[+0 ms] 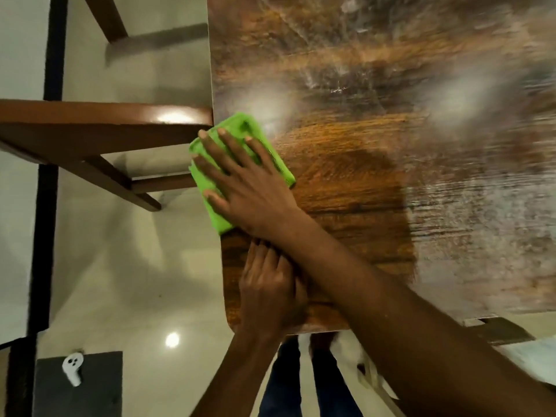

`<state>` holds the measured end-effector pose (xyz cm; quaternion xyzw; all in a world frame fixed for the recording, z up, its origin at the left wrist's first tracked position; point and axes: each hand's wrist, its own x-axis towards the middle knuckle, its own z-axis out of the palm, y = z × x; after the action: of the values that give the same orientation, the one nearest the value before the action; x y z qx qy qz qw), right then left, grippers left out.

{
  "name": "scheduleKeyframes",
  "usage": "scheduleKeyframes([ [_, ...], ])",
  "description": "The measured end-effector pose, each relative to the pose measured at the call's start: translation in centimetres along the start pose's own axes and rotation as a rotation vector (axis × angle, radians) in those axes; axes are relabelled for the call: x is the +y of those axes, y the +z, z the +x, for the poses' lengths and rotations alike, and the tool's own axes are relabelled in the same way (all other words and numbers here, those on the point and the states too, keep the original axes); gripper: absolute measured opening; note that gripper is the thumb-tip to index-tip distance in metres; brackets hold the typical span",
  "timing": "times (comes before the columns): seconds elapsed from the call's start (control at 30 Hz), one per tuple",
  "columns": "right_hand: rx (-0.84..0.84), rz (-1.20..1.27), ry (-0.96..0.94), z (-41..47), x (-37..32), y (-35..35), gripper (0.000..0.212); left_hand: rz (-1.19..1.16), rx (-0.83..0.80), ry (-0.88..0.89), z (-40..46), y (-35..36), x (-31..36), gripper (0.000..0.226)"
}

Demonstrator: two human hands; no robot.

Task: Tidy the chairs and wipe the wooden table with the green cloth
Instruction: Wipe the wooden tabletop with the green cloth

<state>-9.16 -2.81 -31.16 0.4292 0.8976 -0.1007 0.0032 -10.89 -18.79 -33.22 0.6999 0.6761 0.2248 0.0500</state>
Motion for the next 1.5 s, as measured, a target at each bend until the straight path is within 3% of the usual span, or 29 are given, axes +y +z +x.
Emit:
scheduleKeyframes([
  [0.2, 0.088, 0.008, 0.397, -7.3, 9.1, -1.3, 0.066, -0.082, -0.052, 0.010, 1.0, -0.3, 0.3, 0.046],
  [0.37, 0.037, 0.021, 0.526, -20.4, 4.1, -0.4, 0.069, -0.029, -0.213, -0.047, 2.1, -0.3, 0.4, 0.060],
  [0.53, 0.033, 0.038, 0.520, -24.0, 4.3, 0.1, 0.068, 0.070, -0.282, -0.037, 2.3, -0.2, 0.7, 0.067],
  [0.83, 0.120, -0.077, 0.541, -14.8, 16.0, -1.3, 0.064, 0.117, -0.335, -0.049, 2.6, -0.8, 1.4, 0.070],
  [0.93, 0.096, -0.037, 0.552, -18.1, 13.9, -1.0, 0.065, 0.128, -0.329, -0.050, 2.6, -0.9, 1.6, 0.070],
  [1.07, 0.053, 0.066, 0.593, -24.7, 4.8, 0.2, 0.070, 0.146, -0.305, -0.053, 2.5, -0.7, 1.8, 0.068],
  [1.2, 0.020, 0.128, 0.442, -26.5, 0.6, 0.9, 0.070, 0.131, -0.292, -0.040, 2.4, -0.6, 1.7, 0.067],
  [1.4, 0.075, 0.038, 0.579, -29.1, 11.4, 0.1, 0.066, 0.149, -0.285, -0.045, 2.5, -0.5, 1.9, 0.067],
  [1.5, 0.124, -0.002, 0.562, -25.2, 17.1, -0.8, 0.067, 0.154, -0.290, -0.035, 2.4, -0.5, 1.9, 0.068],
])
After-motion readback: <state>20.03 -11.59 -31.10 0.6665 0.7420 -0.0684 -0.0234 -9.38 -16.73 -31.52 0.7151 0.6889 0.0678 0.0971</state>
